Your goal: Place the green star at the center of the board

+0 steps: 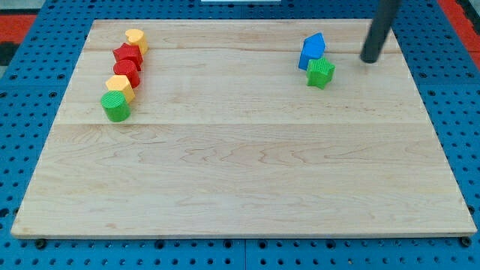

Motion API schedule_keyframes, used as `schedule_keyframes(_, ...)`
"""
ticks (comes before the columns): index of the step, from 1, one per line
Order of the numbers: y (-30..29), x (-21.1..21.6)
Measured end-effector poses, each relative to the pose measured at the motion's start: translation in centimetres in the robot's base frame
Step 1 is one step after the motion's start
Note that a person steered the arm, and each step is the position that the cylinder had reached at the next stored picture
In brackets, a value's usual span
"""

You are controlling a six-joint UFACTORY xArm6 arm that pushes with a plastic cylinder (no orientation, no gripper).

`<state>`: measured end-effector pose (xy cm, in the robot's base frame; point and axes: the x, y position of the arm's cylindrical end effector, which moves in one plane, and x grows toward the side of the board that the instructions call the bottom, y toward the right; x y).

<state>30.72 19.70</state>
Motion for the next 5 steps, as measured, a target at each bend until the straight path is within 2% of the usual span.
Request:
schedule_keyframes(2,-8.0,5.5)
schedule_keyframes(3,-12.5,5.8)
schedule_keyframes(4,-13.4,3.8)
schedule_keyframes(5,-18.4,3.9)
